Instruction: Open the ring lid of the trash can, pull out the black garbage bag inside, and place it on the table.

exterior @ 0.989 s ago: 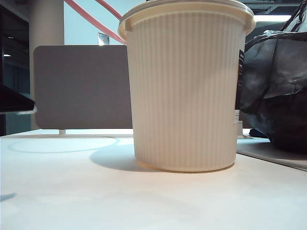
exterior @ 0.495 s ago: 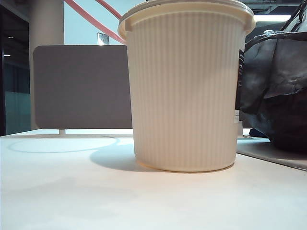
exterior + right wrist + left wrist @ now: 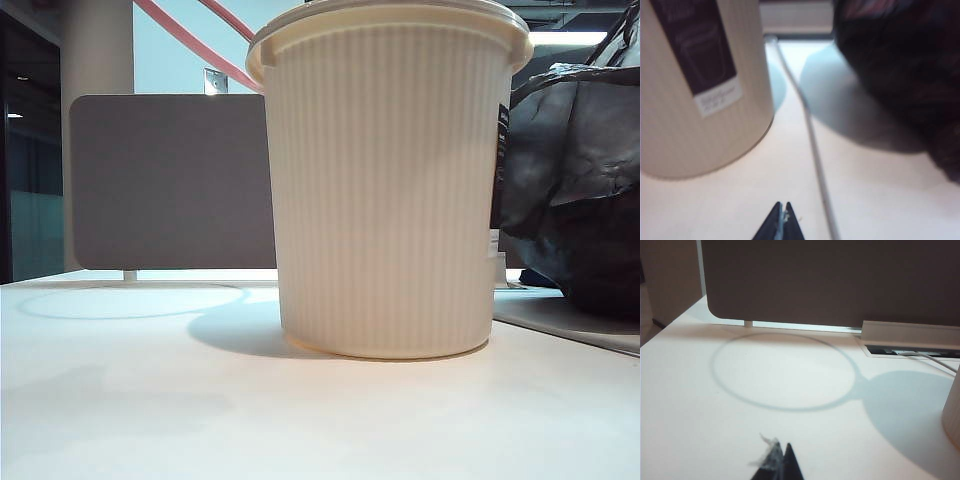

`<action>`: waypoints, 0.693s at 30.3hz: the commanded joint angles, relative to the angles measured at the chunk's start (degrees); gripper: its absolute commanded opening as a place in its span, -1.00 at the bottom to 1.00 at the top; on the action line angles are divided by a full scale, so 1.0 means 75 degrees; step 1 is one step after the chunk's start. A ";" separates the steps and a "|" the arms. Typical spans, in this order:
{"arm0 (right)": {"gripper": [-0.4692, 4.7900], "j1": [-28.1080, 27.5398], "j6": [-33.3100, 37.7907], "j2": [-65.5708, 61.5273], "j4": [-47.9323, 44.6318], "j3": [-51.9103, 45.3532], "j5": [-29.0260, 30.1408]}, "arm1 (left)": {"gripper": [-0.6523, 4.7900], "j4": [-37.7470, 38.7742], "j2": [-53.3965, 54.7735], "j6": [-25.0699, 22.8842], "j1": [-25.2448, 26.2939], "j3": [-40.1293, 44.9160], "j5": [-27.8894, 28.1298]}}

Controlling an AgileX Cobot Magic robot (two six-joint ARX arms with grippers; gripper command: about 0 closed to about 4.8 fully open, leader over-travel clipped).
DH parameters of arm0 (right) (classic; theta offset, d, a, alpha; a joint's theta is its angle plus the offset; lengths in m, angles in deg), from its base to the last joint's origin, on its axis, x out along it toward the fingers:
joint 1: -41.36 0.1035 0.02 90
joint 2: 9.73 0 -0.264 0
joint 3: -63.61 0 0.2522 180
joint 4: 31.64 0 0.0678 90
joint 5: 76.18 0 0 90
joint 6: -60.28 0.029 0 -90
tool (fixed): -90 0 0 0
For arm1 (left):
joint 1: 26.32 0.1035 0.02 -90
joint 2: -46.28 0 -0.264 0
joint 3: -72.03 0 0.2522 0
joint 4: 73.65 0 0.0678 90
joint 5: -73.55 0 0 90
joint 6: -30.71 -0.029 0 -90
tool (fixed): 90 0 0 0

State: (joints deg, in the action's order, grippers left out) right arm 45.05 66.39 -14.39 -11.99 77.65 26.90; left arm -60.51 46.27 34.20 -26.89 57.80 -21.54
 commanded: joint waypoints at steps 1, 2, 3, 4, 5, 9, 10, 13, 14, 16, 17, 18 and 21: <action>-0.82 -0.0216 -0.0020 0.0236 -0.0096 -0.0015 -0.0012 | -0.78 -0.0035 0.0020 -0.0003 0.0038 -0.0017 -0.0012; -0.82 -0.0297 -0.0020 0.0286 -0.0102 -0.0015 -0.0012 | -0.78 -0.0035 0.0020 -0.0003 0.0038 -0.0017 -0.0012; -0.82 -0.0388 -0.0020 0.0350 -0.0099 -0.0015 -0.0012 | -0.78 -0.0032 0.0020 -0.0003 0.0038 -0.0015 -0.0017; -0.82 -0.0510 -0.0020 0.0414 -0.0114 -0.0015 -0.0012 | -0.78 -0.0032 0.0020 -0.0006 0.0038 -0.0015 -0.0012; -0.82 -0.0609 -0.0020 0.0469 -0.0114 -0.0015 -0.0012 | -0.78 -0.0035 0.0020 -0.0006 0.0038 -0.0015 -0.0015; -0.82 -0.0979 -0.0020 0.0600 -0.0189 -0.0015 -0.0012 | -0.78 -0.0035 0.0020 -0.0003 0.0038 -0.0015 -0.0015; -0.82 -0.1046 -0.0020 0.0600 -0.0192 -0.0015 -0.0015 | -0.78 -0.0035 0.0020 -0.0003 0.0038 -0.0015 -0.0015; -0.82 -0.1137 -0.0020 0.0600 -0.0189 -0.0015 -0.0012 | -0.78 -0.0032 0.0020 -0.0003 0.0038 -0.0015 -0.0015; -0.82 -0.1139 -0.0020 0.0600 -0.0189 -0.0015 -0.0015 | -0.78 -0.0035 0.0020 -0.0003 0.0038 -0.0015 -0.0015; -0.82 -0.1139 -0.0020 0.0600 -0.0189 -0.0012 -0.0015 | -0.78 -0.0035 0.0020 -0.0003 0.0038 -0.0015 -0.0015; -0.82 -0.1139 -0.0020 0.0600 -0.0189 -0.0015 -0.0015 | -0.78 -0.0035 0.0020 -0.0006 0.0038 -0.0015 -0.0015; -0.82 -0.1139 -0.0020 0.0600 -0.0189 -0.0015 -0.0015 | -0.78 -0.0032 0.0020 -0.0003 0.0038 -0.0015 -0.0015; -0.82 -0.1139 -0.0020 0.0600 -0.0189 -0.0015 -0.0015 | -0.78 -0.0032 0.0020 -0.0003 0.0038 -0.0015 -0.0015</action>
State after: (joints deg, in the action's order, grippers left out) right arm 36.54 66.41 -9.85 -12.40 77.65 26.88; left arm -60.07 46.38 34.20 -26.68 57.85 -21.56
